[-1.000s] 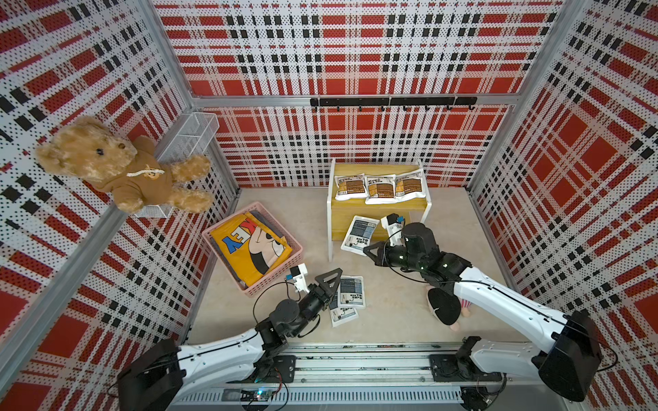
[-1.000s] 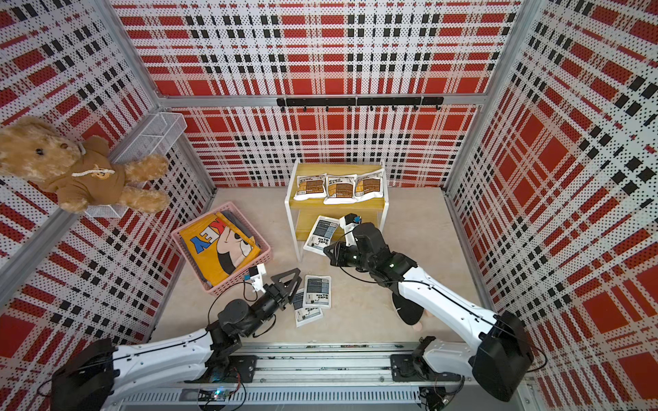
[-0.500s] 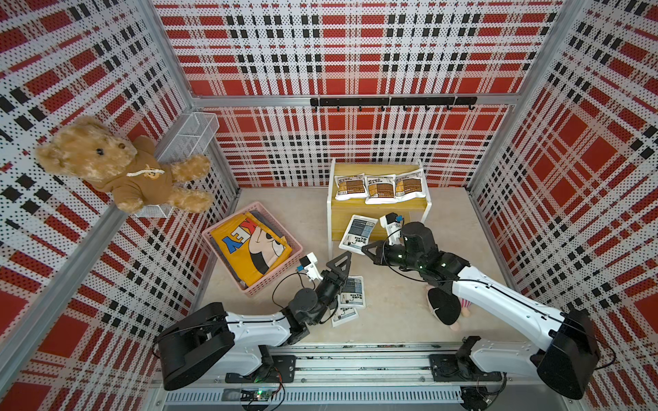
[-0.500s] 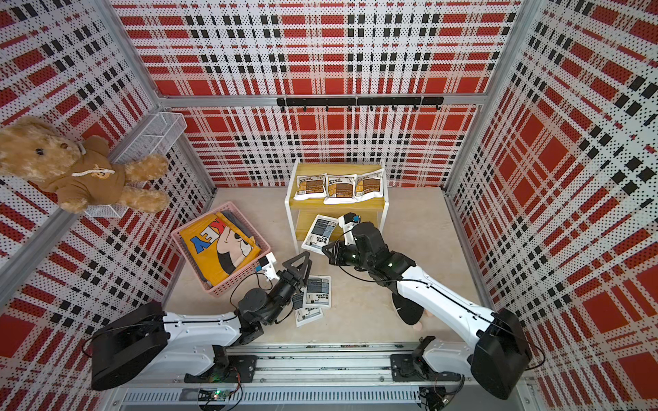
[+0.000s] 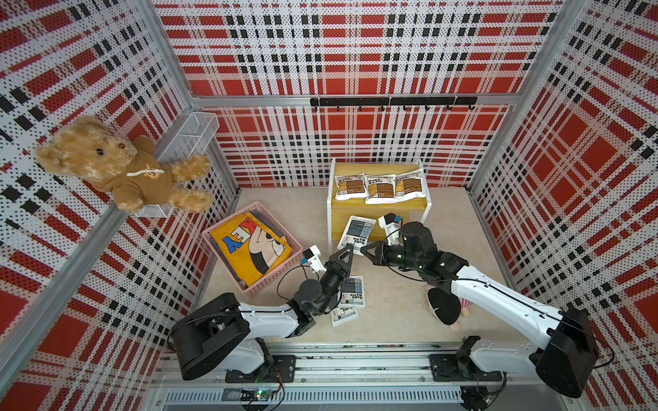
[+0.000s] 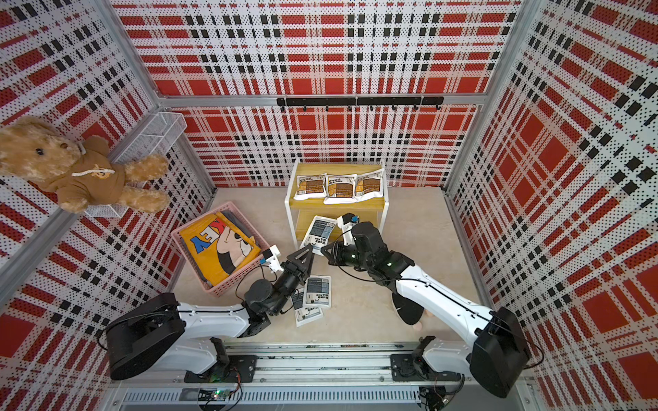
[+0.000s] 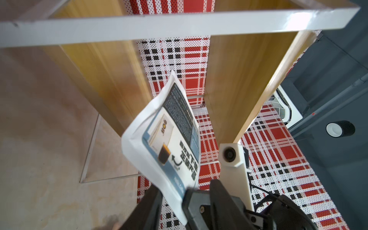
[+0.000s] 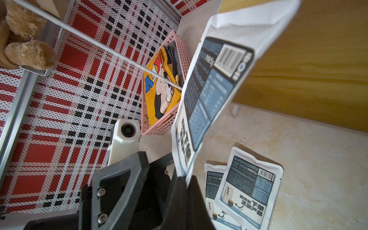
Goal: Place the bagged coffee beans on the shelf by color
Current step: Place the bagged coffee beans on the shelf.
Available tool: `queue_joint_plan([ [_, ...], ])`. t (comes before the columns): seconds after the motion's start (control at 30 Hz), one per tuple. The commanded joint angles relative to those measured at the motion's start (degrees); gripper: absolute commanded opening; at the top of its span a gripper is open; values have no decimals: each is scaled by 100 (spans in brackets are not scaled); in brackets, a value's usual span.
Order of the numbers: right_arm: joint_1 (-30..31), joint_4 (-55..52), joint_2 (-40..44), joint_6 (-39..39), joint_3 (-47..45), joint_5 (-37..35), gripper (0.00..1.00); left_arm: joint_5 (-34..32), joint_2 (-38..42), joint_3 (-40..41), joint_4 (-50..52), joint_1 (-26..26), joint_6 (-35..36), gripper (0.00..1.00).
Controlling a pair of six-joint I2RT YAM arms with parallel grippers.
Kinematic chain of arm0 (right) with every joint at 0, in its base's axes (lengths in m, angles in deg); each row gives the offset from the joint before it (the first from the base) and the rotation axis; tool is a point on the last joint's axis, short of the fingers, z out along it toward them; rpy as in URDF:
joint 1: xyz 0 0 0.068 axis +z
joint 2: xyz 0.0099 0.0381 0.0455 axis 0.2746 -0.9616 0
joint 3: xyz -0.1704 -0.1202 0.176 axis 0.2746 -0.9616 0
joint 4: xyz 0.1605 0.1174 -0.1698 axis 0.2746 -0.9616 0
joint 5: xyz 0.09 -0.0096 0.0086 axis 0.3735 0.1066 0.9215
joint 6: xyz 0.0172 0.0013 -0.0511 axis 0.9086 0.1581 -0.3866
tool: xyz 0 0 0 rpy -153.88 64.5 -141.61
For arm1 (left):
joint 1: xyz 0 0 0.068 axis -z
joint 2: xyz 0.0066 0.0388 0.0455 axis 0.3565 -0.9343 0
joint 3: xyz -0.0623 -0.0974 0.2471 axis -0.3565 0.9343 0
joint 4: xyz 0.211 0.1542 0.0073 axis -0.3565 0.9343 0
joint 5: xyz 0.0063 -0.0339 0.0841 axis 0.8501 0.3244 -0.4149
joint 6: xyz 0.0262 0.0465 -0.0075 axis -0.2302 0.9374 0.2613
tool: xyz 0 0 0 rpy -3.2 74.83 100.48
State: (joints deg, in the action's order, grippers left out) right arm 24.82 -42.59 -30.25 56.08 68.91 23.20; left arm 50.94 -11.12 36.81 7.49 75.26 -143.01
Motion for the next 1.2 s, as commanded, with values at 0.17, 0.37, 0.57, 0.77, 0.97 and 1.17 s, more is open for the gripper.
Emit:
queue_joint_plan([
  [0.17,-14,108,-32,-51,-10,41,0,255,-306,-146,-425,-49,-39,27],
  [0.37,-32,85,-61,-60,20,73,0,209,-399,-146,-504,-58,-100,0],
  [0.57,-97,-191,88,-148,103,-78,57,107,-547,-193,-583,-53,-205,0],
  [0.77,-101,-1080,882,-422,96,-624,86,-128,-686,-309,-592,3,-128,0],
  [0.97,-103,-1650,1654,-473,4,-947,89,-494,-810,-376,-584,30,-92,0],
  [1.17,-164,-1809,1724,-533,63,-882,91,-876,-1130,-651,-591,116,-133,0],
])
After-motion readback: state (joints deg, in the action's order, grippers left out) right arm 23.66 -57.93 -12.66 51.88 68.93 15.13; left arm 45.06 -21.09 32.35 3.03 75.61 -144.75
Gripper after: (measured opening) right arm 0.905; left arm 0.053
